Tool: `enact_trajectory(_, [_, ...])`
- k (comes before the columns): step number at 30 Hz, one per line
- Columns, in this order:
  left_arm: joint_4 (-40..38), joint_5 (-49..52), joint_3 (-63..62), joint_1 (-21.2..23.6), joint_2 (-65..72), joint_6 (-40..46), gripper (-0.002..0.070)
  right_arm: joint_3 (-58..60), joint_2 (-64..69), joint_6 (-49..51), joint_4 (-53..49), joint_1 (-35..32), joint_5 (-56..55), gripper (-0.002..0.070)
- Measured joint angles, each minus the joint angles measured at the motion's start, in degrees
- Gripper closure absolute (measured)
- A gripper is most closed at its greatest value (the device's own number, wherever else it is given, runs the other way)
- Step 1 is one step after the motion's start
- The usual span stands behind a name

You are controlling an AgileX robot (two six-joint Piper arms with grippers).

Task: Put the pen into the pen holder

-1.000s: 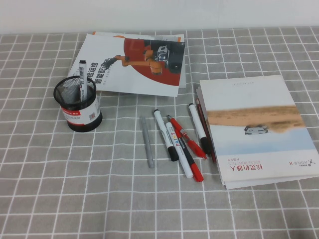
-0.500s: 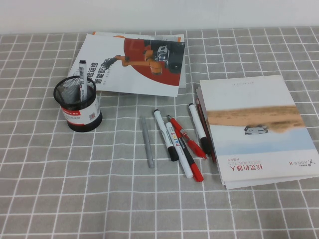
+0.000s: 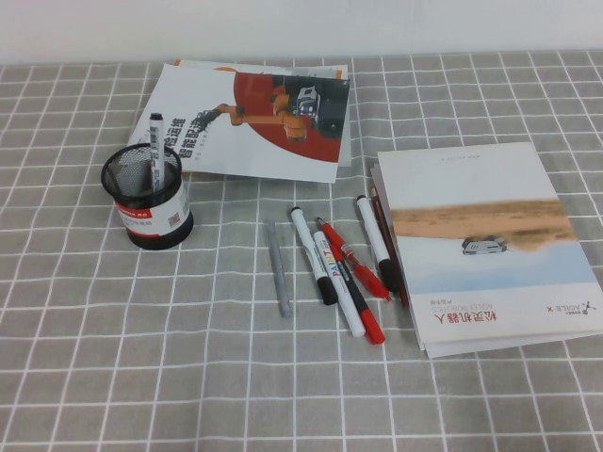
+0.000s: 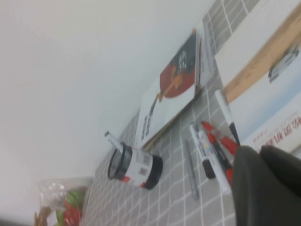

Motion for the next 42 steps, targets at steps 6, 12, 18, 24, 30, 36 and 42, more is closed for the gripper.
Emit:
enact_trajectory(6, [0.0, 0.0, 0.0, 0.0, 0.0, 0.0, 0.0678, 0.0, 0.0, -5.0, -0.9, 0.0, 1.8, 0.0689])
enact_trajectory(12, [0.0, 0.0, 0.0, 0.0, 0.0, 0.0, 0.0678, -6.7, 3.4, -6.6, -8.3, 0.0, 10.7, 0.0688])
enact_trajectory(18, [0.0, 0.0, 0.0, 0.0, 0.0, 0.0, 0.0678, -25.1, 22.2, -6.9, -25.8, 0.0, 25.0, 0.0688])
enact_trajectory(24, [0.0, 0.0, 0.0, 0.0, 0.0, 0.0, 0.0678, -43.5, 48.2, -7.3, -41.4, 0.0, 43.3, 0.0688])
enact_trajectory(30, [0.0, 0.0, 0.0, 0.0, 0.0, 0.0, 0.0678, -56.3, 71.8, -8.7, -46.0, 4.5, 51.1, 0.0688])
enact_trajectory(36, [0.0, 0.0, 0.0, 0.0, 0.0, 0.0, 0.0678, -72.5, 90.9, -1.3, -60.1, 17.9, 53.8, 0.0688])
enact_trajectory(42, [0.0, 0.0, 0.0, 0.0, 0.0, 0.0, 0.0678, -91.3, 108.6, -0.2, -62.5, 24.5, 53.9, 0.0688])
